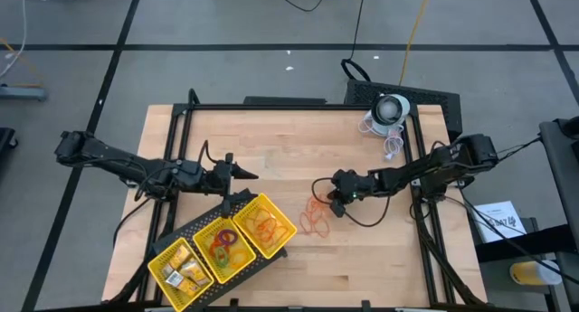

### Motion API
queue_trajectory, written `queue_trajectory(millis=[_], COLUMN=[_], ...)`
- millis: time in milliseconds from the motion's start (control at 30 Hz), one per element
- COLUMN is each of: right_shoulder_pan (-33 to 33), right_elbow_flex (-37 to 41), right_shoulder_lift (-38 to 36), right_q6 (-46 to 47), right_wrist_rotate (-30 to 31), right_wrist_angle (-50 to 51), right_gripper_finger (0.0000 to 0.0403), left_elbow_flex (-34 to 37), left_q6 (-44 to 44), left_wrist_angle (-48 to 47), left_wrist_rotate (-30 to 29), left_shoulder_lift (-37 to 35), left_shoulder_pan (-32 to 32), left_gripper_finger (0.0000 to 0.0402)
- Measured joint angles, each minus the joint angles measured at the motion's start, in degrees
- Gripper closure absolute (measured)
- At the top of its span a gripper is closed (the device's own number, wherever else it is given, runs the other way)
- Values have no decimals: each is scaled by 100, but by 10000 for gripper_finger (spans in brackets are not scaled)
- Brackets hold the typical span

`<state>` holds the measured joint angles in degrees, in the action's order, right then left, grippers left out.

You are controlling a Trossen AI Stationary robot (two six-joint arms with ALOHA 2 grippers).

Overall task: Pick & Place Office Desk Supplies
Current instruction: Put the orange rubber band into the right yellow bin on the shelf

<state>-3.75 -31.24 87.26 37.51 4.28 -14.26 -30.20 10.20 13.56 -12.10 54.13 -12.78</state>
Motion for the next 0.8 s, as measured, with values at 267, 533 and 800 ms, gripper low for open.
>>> queue_trajectory(millis=[267,533,800], right_shoulder_pan=[44,73,76], right_elbow_flex=[0,-2,-3], right_shoulder_lift=[-759,-1489,-1408], right_q6=[-900,-2595,-3469], right_wrist_rotate=[512,1075,1054], right_wrist_angle=[-818,-2222,-3515], right_gripper_finger=[401,402,402], left_elbow_flex=[0,0,0], left_q6=[2,6,-164], left_wrist_angle=[11,490,898], left_wrist_rotate=[-1,-25,-44], left_shoulder_lift=[0,0,0], left_shoulder_pan=[0,0,0], left_gripper_finger=[128,128,128])
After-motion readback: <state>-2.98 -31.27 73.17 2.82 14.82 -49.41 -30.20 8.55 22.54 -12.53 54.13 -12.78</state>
